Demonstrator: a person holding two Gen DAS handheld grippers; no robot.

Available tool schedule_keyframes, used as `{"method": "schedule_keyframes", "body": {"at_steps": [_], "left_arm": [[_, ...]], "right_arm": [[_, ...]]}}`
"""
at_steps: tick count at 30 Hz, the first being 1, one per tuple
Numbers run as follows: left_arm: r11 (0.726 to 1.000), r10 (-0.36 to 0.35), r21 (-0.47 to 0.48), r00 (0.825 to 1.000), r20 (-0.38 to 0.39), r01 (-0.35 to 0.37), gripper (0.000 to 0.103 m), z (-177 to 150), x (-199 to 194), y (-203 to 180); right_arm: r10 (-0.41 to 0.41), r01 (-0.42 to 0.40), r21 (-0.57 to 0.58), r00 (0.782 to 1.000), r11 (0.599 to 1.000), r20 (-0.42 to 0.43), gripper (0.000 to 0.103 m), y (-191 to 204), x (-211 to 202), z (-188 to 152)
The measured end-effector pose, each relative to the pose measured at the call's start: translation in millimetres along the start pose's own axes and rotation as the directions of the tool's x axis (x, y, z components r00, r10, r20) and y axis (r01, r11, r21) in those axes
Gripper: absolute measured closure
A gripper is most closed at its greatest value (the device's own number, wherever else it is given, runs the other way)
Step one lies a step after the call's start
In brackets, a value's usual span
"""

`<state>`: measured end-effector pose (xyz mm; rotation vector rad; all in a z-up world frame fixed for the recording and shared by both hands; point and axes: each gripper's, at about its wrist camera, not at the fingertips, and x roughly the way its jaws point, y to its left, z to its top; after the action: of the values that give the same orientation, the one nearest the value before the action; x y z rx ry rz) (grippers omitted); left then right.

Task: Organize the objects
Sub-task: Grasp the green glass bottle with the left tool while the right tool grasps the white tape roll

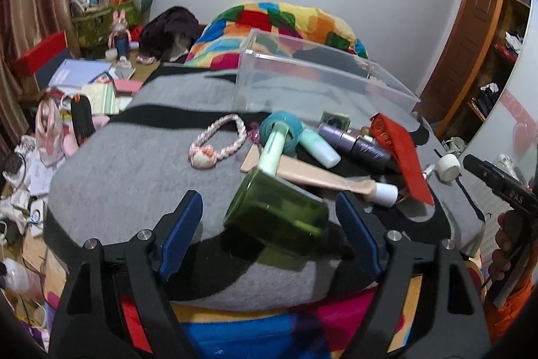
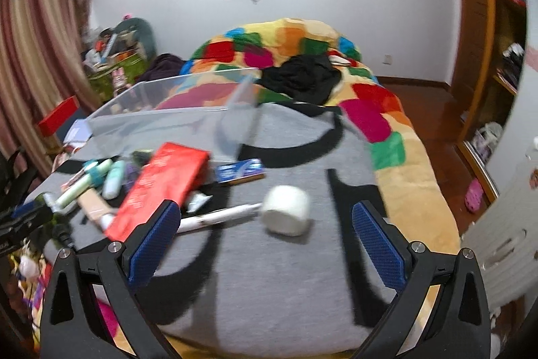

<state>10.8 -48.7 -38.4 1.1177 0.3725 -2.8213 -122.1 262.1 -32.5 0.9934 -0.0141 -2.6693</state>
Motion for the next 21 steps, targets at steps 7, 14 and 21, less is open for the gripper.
{"method": "schedule_keyframes", "body": {"at_steps": [7, 14, 21], "left_arm": [[0.998, 0.003, 0.068, 1.000, -0.018, -0.002, 0.024, -5.7, 13.2, -17.5], [0.999, -0.018, 0.031, 1.000, -0.006, 0.018, 0.039, -2.7, 10.7, -9.7], [1.000, -0.028, 0.013, 0.999, 0.018, 0.028, 0.039, 2.9, -0.6, -2.1]], "right_arm": [[0.021, -0.018, 0.036, 0.996, 0.999, -0.083, 0.027, -13.5, 31.6, 4.0], [0.039, -0.033, 0.043, 0.990, 0.999, -0.135, 0.065, -13.7, 48.1, 0.1], [0.040, -0.037, 0.027, 0.996, 0.999, -0.080, 0.066, -5.9, 28.8, 6.3]]}}
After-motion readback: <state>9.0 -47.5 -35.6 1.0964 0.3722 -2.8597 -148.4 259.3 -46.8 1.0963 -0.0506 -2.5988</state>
